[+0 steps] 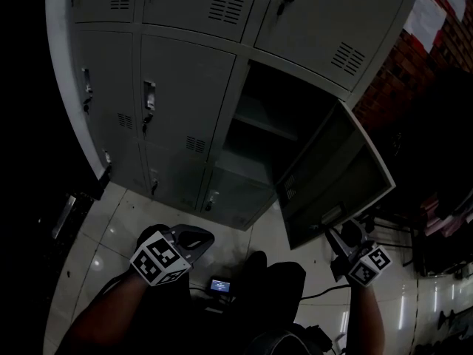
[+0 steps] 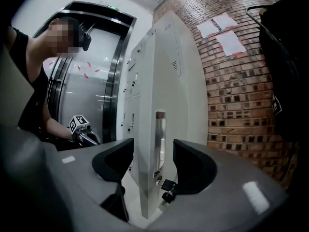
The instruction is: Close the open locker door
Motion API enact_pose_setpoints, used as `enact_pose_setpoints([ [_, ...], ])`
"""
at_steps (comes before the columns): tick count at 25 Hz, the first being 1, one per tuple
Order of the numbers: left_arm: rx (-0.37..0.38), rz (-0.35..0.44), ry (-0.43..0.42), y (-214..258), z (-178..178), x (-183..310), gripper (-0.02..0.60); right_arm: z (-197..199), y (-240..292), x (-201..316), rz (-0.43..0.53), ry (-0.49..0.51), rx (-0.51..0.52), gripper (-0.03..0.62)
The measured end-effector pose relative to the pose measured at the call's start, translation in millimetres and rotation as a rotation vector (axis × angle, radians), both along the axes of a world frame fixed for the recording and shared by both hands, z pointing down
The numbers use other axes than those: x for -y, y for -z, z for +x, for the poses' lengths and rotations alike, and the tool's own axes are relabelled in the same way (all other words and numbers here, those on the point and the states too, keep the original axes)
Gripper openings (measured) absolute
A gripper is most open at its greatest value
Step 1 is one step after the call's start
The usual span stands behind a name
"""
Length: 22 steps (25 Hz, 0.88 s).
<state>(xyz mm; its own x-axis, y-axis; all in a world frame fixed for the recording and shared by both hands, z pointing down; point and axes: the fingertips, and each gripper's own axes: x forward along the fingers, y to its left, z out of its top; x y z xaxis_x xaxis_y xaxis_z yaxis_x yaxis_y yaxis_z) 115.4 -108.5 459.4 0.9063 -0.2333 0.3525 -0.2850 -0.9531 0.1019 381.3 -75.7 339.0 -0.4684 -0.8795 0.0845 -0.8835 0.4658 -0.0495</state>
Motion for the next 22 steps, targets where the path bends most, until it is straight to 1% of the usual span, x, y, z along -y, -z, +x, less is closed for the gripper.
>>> enact_pose_setpoints([
  [1,-0.001,0.000,0.000,0.0,0.5,-0.2,0.012,-3.1,-0.6,2.4,-0.001,0.006,0.006,0.257],
  [2,-0.002,0.000,0.000,-0.1,1.0,-0.4,0.012,-7.2,-0.6,4.1,0.001,0.012,0.008,0.229],
  [3,-0.002,-0.001,0.000,0.0,1.0,-0.5,0.012,-11.9,-0.4,5.0,0.007,0.020,0.006,0.175],
  [4,-0.002,-0.001,-0.001,0.1,0.7,-0.4,0.012,-16.6,-1.1,5.2,0.011,0.029,0.000,0.156],
  [7,-0.006,-0.002,0.001,0.8,-1.3,0.6,0.012,-32.3,-7.8,5.3,0.006,0.065,-0.032,0.158],
  [11,-0.010,-0.005,0.004,1.3,-2.0,1.3,0.012,-72.6,-5.0,13.9,0.021,0.150,-0.052,0.146],
  [14,-0.011,-0.006,0.005,1.6,-1.5,1.5,0.012,-105.9,-1.5,27.0,0.030,0.193,-0.054,0.144],
  [17,-0.010,-0.006,0.007,2.2,-2.3,2.0,0.012,-132.8,-0.8,45.2,0.031,0.205,-0.059,0.129],
  [19,-0.009,-0.007,0.009,2.6,-3.3,2.0,0.012,-148.7,0.6,57.9,0.032,0.208,-0.045,0.121],
  [22,-0.010,-0.008,0.010,3.3,-3.2,2.2,0.012,-166.6,-0.6,79.3,0.023,0.184,-0.024,0.115],
])
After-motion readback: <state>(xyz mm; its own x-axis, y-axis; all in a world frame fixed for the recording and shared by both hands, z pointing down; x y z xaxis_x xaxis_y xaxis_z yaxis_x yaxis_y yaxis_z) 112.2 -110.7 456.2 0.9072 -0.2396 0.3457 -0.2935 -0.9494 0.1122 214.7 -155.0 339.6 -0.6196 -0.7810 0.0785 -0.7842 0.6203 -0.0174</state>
